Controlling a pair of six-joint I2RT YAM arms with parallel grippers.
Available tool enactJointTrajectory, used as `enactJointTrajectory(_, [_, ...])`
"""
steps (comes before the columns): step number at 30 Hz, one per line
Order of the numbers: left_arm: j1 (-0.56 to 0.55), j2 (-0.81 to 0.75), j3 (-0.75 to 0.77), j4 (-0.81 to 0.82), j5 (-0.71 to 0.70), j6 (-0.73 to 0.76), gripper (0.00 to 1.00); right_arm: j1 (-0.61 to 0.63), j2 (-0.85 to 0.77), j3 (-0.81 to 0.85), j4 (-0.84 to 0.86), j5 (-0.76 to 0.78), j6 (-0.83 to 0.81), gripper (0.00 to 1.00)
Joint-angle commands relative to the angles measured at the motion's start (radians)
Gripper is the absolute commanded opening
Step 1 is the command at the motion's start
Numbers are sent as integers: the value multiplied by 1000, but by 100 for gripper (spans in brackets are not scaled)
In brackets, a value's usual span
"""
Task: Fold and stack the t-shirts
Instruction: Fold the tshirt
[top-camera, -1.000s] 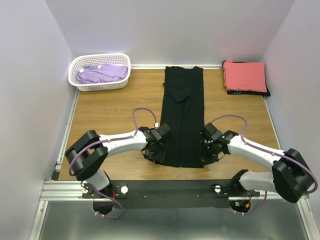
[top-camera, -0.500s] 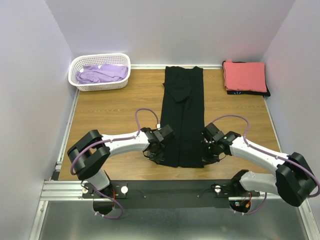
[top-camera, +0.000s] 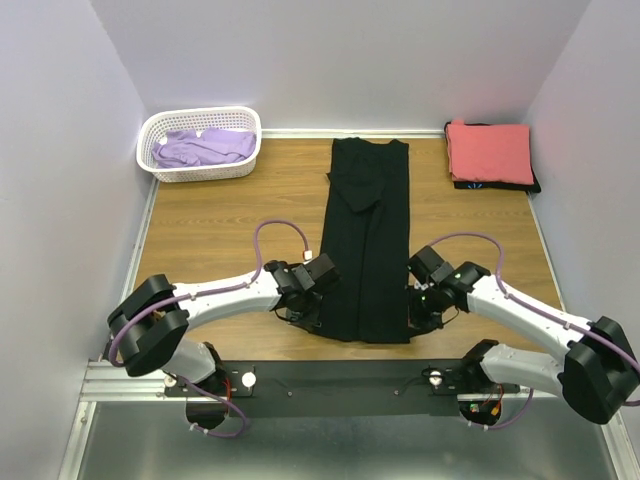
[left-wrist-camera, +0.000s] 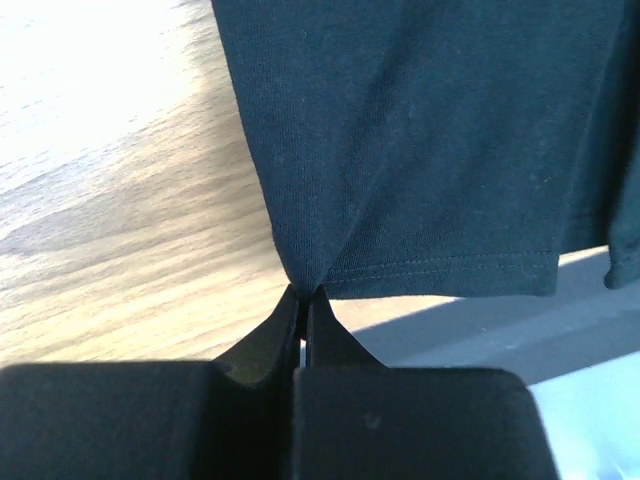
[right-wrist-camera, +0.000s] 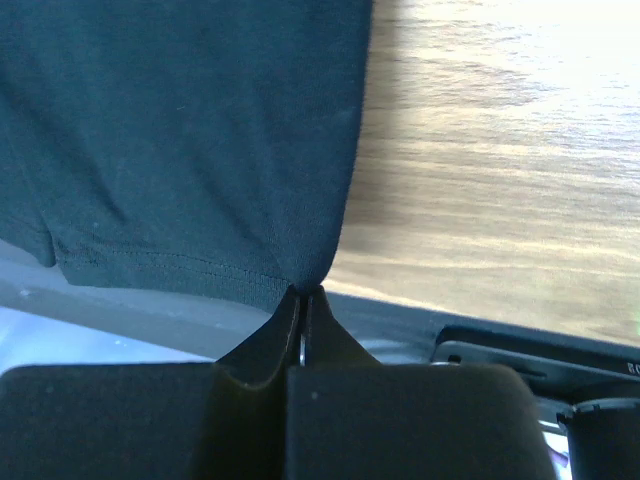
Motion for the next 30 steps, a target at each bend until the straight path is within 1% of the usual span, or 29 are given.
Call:
enactJointTrajectory(1, [2,-16,50,-47,3,-2,1,10,1,80,-117,100,-19,1])
enactJointTrajectory(5, [71,14,156,-26,-5,50,1,9,63,178,-125,217,-43,1])
enactJointTrajectory(6, [113,36,210,-21,-34,60,1,4,103,220,-123,261,-54,0])
enactJointTrajectory(9, [172,78,291,-14,-84,103,1,-14,174,293,-122,330,-88,0])
enactJointTrajectory(10, [213,104,332,-7,-92,110,1,-25,220,348,-122,372,-123,0])
enactJointTrajectory(11, [233,116,350,3,-97,120,1,-39,241,375,-119,387,-144,1])
enactJointTrajectory(14, [305,173,397,66,-91,152,1,-150,318,474,-88,435,-235,0])
enactJointTrajectory(18, [353,267,477,134,-114,187,1,-217,407,591,-33,491,-336,0])
enactJointTrajectory(21, [374,328,534,163,-159,206,1,-231,468,662,31,513,-373,1])
enactJointTrajectory(24, [391,382,578,189,-192,224,1,-244,539,702,74,536,-398,0])
enactJointTrajectory(26, [405,411,594,239,-221,238,1,-252,577,731,113,539,-413,1])
enactJointTrajectory(30, [419,460,614,279,-216,256,1,-257,628,751,162,547,-435,0])
